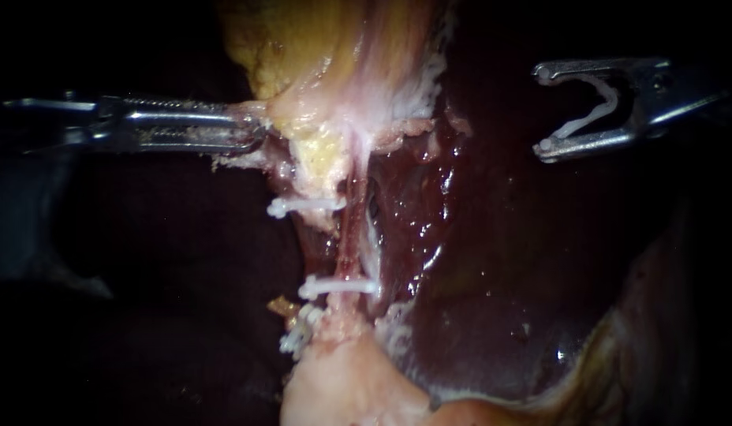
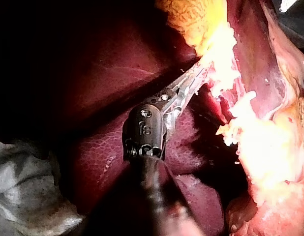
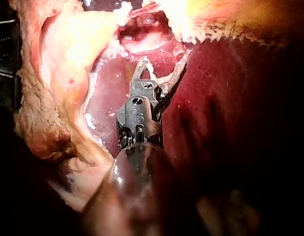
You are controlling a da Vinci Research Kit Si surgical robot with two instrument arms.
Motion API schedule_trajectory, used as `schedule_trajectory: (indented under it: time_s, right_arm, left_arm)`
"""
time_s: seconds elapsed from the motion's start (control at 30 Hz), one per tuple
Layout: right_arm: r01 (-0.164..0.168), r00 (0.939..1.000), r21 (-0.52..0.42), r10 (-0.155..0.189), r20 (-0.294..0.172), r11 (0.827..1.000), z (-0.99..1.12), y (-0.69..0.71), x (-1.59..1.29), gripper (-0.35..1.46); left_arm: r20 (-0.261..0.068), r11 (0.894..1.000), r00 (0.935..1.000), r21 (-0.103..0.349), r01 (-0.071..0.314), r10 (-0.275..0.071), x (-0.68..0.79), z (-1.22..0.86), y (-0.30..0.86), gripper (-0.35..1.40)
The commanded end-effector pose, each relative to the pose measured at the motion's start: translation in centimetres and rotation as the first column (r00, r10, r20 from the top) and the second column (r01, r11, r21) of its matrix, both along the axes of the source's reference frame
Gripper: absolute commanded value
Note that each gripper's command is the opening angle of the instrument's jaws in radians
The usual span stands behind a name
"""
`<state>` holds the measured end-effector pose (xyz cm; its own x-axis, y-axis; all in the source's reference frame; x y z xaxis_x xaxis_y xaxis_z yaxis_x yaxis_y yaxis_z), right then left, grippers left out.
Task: Clipping second clip right tube
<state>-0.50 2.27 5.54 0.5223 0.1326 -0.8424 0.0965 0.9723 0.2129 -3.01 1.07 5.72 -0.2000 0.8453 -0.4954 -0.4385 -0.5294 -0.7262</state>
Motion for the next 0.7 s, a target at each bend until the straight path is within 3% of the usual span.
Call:
schedule_trajectory:
  time_s: [0.03, 0.23, 0.43, 0.7]
  right_arm:
    - [0.000, 1.0000, 0.000, 0.000, 0.000, 1.000, 0.00, 0.00, 0.00, 0.50]
    - [0.000, 1.0000, 0.000, 0.000, 0.000, 1.000, 0.00, 0.00, 0.00, 0.50]
    - [0.002, 1.0000, 0.000, -0.002, 0.002, 1.000, 0.00, 0.00, 0.00, 0.50]
    - [0.002, 1.0000, 0.000, -0.002, 0.002, 1.000, -0.01, -0.01, 0.01, 0.50]
  left_arm:
    - [0.001, 1.000, 1.0000, 0.000, -0.001, 0.001, 0.01, -0.01, 0.01, -0.35]
    - [0.008, 1.000, 0.9999, 0.013, -0.006, 0.006, 0.14, -0.22, 0.10, -0.35]
    - [0.015, 0.999, 0.9994, 0.013, 0.031, -0.031, 0.40, -0.58, 0.27, -0.35]
    - [0.016, 0.999, 0.9985, 0.015, 0.051, -0.051, 0.61, -0.75, 0.28, -0.35]
